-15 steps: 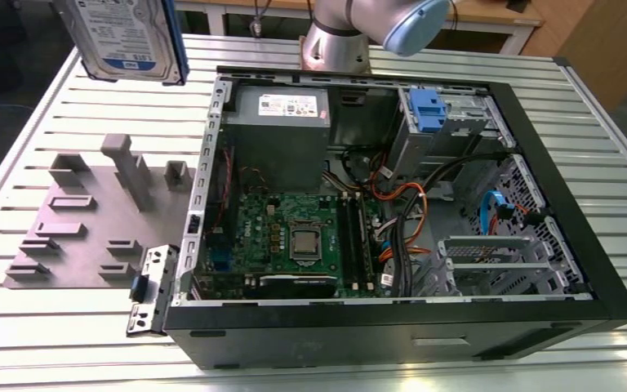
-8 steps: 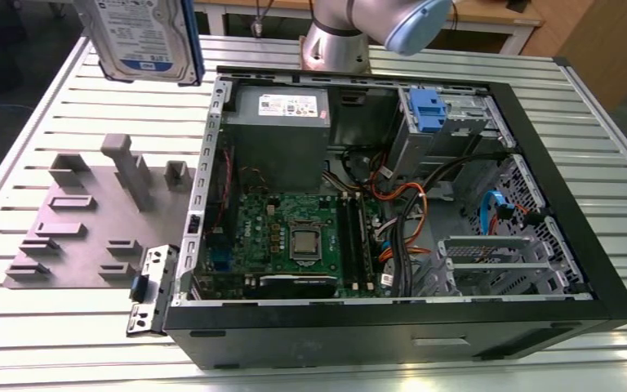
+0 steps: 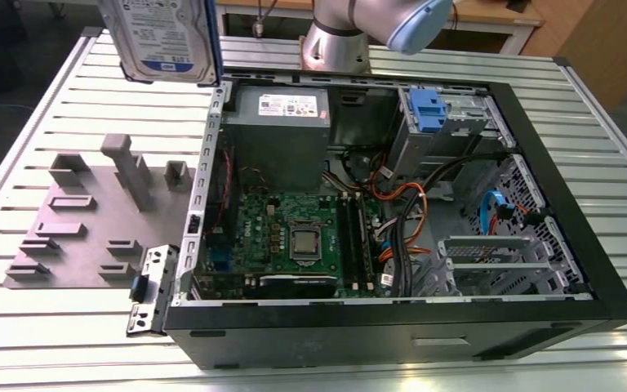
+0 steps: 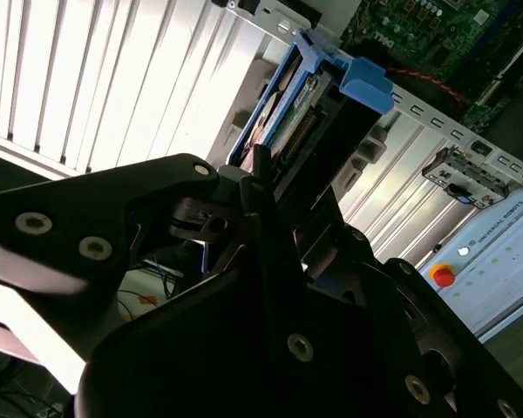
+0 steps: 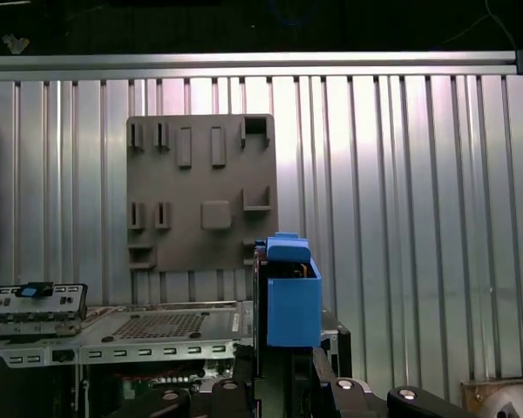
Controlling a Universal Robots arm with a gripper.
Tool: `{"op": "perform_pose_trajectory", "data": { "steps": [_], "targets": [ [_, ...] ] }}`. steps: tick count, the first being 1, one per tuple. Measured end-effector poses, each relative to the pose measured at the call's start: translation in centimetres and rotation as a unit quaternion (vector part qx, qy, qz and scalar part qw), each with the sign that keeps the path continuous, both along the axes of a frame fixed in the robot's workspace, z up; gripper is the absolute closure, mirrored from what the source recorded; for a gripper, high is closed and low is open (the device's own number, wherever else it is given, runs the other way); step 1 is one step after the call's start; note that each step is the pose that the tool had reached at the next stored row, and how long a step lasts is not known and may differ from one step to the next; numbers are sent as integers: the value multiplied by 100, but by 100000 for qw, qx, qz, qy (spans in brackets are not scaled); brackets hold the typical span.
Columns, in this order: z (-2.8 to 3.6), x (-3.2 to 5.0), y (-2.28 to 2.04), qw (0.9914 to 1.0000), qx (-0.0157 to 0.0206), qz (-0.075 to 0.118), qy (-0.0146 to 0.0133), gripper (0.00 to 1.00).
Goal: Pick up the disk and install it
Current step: 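Pick up the disk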
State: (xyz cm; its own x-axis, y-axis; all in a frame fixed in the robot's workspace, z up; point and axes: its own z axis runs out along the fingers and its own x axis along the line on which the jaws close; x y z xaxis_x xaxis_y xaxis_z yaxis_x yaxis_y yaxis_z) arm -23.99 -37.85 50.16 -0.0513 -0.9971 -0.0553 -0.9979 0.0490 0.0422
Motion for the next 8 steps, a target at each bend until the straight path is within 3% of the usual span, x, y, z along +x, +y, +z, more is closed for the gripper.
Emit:
{"op": "perform_pose_trajectory", "data": {
  "steps": [8],
  "targets": [
    [-1,224,0,100000,8,4,4,65]
  ]
}}
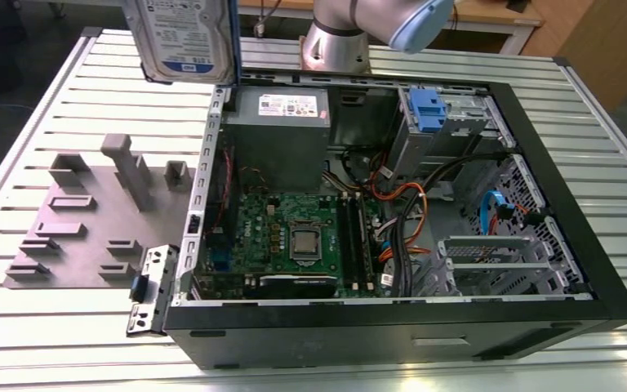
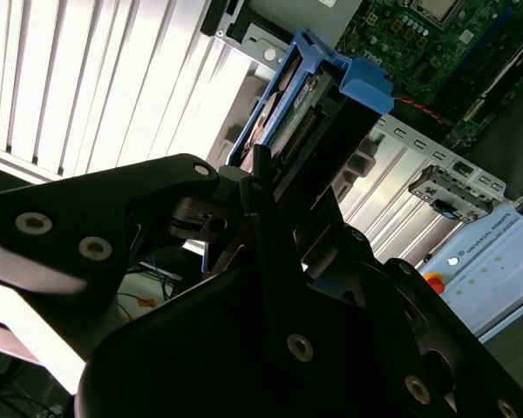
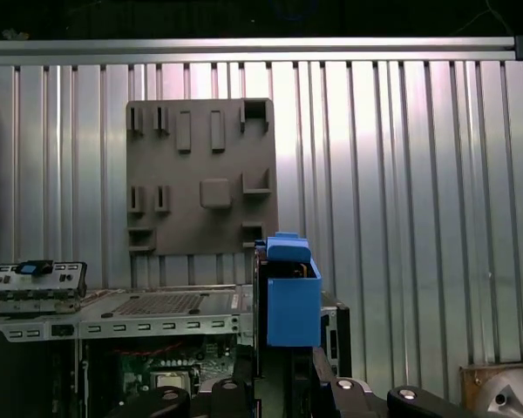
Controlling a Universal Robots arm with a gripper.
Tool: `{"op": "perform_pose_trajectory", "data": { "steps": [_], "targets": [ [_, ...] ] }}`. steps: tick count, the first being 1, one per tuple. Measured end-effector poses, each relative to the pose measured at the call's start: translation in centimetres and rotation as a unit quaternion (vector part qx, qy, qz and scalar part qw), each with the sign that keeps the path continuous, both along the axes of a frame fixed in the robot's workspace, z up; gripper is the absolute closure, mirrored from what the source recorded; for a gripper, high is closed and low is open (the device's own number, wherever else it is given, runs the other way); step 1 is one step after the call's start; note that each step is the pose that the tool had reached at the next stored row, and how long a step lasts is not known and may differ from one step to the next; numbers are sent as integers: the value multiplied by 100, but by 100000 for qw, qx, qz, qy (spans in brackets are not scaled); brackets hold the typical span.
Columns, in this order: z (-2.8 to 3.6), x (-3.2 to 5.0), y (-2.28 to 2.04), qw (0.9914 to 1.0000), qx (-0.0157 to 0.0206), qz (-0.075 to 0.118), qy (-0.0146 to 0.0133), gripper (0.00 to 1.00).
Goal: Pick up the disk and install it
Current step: 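Pick up the disk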
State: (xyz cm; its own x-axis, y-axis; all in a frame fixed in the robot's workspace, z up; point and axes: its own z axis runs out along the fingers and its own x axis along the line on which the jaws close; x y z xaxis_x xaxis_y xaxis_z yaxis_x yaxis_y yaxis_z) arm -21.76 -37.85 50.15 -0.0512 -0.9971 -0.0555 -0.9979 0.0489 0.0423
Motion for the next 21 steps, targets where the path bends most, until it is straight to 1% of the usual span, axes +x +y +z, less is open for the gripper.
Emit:
{"op": "perform_pose_trajectory", "data": {
  "steps": [6,14,21],
  "targets": [
    [-1,161,0,100000,3,-1,3,65],
    [-6,418,0,100000,8,3,-3,65],
    [-9,626,0,100000,7,1,-1,65]
  ]
}}
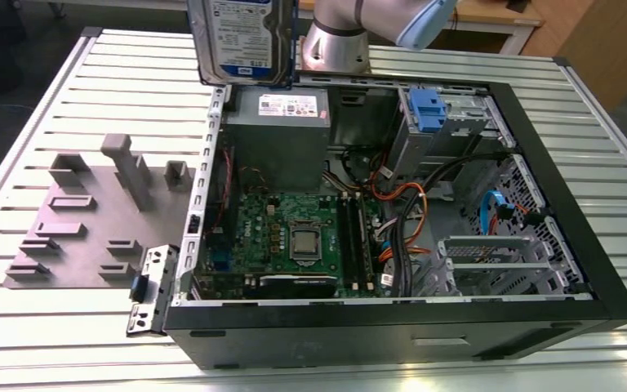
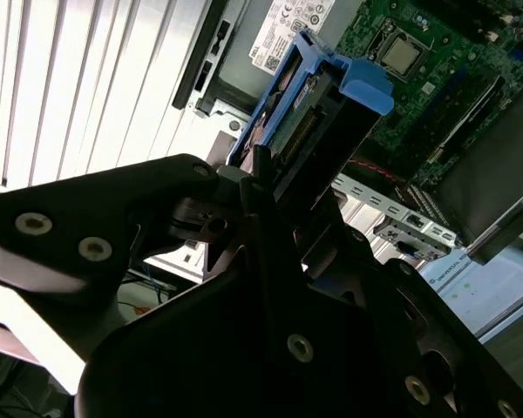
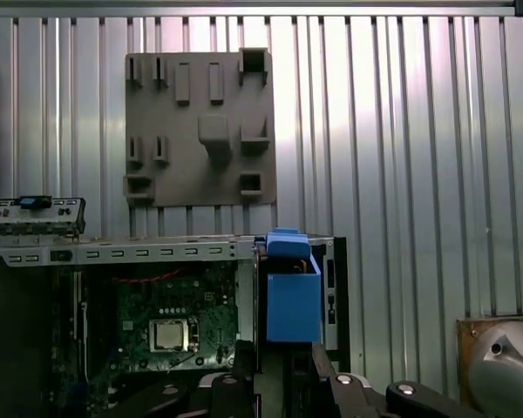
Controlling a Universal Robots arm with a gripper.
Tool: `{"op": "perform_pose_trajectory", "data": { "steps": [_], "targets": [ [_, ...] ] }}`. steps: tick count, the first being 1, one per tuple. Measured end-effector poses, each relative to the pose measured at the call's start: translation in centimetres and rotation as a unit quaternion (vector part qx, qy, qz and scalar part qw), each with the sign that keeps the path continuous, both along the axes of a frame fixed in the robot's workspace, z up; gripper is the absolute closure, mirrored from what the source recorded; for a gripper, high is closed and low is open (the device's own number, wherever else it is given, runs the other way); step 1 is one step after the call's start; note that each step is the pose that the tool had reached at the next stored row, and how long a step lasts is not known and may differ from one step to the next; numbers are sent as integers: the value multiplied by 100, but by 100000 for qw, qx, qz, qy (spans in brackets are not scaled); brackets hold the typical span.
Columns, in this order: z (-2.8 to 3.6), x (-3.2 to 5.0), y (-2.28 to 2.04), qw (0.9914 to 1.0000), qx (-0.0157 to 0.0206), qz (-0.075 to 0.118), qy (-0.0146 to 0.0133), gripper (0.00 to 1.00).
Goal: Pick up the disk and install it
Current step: 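Pick up the disk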
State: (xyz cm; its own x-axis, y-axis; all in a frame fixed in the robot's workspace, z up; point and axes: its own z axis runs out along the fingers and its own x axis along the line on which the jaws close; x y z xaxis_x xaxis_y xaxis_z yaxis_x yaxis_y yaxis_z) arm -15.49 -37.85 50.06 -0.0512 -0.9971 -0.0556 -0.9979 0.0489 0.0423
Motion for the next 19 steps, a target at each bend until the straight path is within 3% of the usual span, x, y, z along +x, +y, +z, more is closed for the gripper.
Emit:
{"op": "perform_pose_trajectory", "data": {
  "steps": [19],
  "targets": [
    [-11,611,0,100000,0,-2,0,65]
  ]
}}
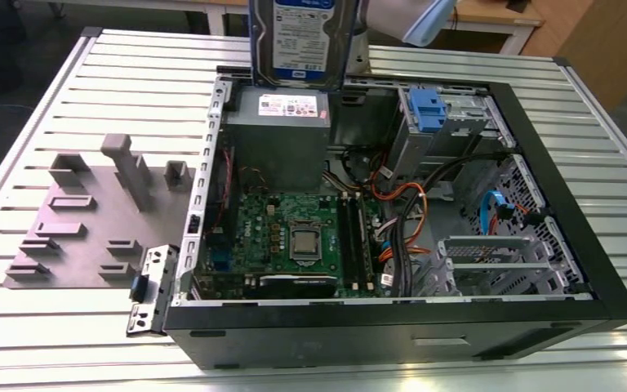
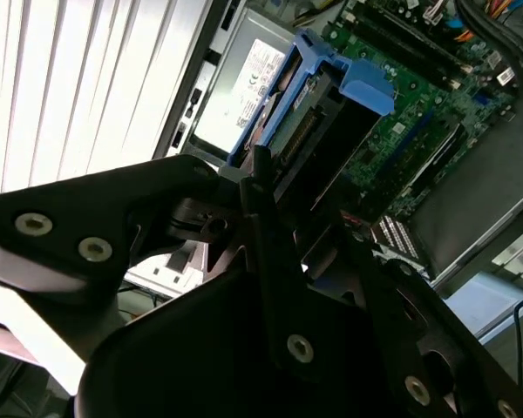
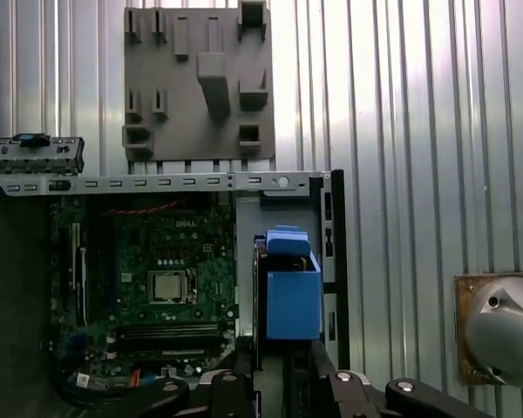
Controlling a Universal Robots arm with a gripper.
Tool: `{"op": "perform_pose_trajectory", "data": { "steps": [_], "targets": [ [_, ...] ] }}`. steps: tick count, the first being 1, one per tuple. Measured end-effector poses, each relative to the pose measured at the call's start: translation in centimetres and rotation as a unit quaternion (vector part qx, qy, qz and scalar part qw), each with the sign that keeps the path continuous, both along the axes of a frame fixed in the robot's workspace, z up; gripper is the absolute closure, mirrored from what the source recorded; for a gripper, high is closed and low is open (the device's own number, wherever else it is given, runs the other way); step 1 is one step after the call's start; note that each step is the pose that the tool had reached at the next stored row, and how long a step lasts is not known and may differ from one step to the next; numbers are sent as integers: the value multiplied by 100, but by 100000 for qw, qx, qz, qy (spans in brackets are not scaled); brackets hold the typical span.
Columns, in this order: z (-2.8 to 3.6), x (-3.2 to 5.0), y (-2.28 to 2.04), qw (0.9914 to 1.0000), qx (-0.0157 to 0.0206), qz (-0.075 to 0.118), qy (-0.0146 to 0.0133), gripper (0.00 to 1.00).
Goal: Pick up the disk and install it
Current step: 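Pick up the disk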
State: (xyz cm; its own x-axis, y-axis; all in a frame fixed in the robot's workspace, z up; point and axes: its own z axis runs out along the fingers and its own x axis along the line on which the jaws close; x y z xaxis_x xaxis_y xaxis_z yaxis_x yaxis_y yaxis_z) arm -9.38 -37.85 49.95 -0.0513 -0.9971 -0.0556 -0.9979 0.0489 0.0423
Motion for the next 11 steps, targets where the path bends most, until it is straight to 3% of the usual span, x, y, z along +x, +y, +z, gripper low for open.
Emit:
{"op": "perform_pose_trajectory", "data": {
  "steps": [11],
  "targets": [
    [-6,327,0,100000,2,3,0,65]
  ]
}}
